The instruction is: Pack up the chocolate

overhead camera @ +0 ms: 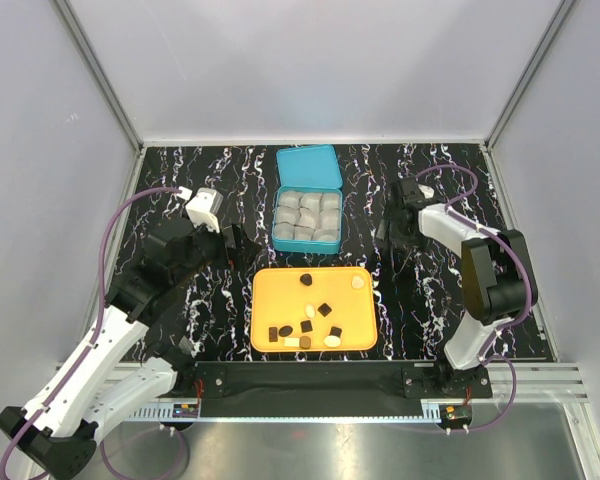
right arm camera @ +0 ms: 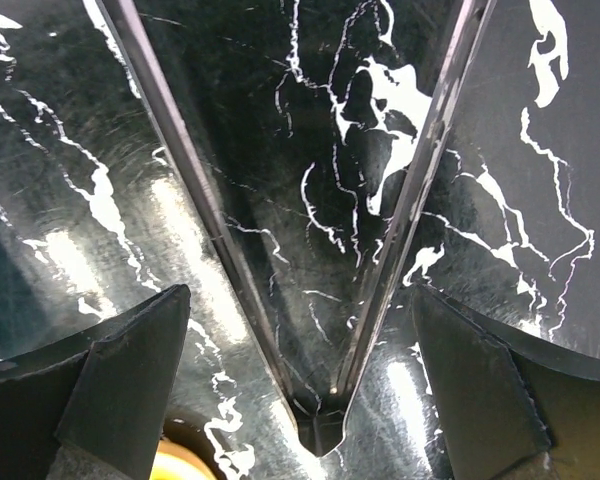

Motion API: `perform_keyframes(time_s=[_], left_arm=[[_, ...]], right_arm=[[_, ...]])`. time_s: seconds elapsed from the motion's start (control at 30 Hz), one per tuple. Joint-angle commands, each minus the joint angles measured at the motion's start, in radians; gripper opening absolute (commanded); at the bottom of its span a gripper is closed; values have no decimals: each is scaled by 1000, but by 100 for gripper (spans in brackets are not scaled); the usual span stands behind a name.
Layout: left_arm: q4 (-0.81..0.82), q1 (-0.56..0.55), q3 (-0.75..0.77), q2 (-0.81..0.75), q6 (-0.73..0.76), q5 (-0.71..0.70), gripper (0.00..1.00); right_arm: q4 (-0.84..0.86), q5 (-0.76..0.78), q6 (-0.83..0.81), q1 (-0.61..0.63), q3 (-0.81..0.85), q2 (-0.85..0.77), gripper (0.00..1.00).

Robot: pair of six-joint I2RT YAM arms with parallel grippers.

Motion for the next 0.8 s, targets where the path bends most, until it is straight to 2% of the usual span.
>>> perform_keyframes(time_s=[0.0,0.33,0.53,0.77], left_arm=[[43,3,-3,-6,14,5,99],[45,3,-5,-3,16,6,99],[46,3,-5,-2,16,8,99],[45,3,-6,-6,17,5,99]], right_arm=[[50,-7,-28,-23,-14,0,100],[176,-125,-84,-58,-60,37,100],[138,-120,-87,-63,-16,89,98],[126,-122,-88,-63,1,100,91]])
